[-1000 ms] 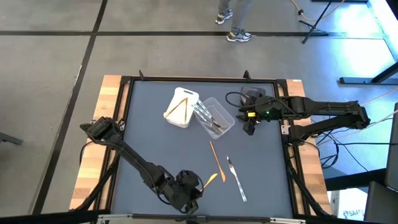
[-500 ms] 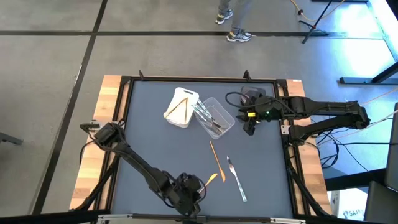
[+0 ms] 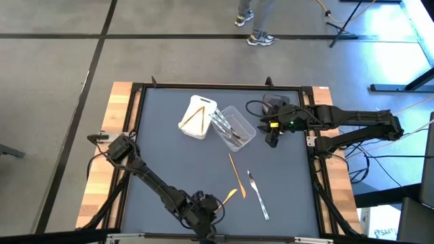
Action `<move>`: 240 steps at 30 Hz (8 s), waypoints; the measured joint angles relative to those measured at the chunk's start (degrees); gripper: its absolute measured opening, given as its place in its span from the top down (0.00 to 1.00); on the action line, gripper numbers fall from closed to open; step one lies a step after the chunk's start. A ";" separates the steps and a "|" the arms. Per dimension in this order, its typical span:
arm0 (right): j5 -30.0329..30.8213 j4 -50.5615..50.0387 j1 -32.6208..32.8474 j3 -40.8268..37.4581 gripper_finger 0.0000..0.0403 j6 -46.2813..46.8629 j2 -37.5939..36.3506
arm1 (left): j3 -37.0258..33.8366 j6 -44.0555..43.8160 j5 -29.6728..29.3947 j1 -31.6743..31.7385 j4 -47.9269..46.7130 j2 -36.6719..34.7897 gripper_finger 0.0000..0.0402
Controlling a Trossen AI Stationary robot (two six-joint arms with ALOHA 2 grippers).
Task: Sort silverware by color (type)
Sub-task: Put the gold knife into the white bin
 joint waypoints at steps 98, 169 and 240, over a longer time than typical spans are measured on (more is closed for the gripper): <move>0.02 -0.15 0.00 0.00 0.65 0.00 0.00 | -0.07 12.22 -4.80 -0.96 -1.10 3.04 0.72; 0.01 -0.33 -0.02 0.00 0.65 0.00 0.01 | -0.26 22.55 -7.82 -0.24 -9.44 -0.35 0.94; 1.12 -2.60 -0.07 0.04 0.65 -3.04 -6.49 | -0.04 1.08 0.18 33.78 -54.13 -35.04 0.94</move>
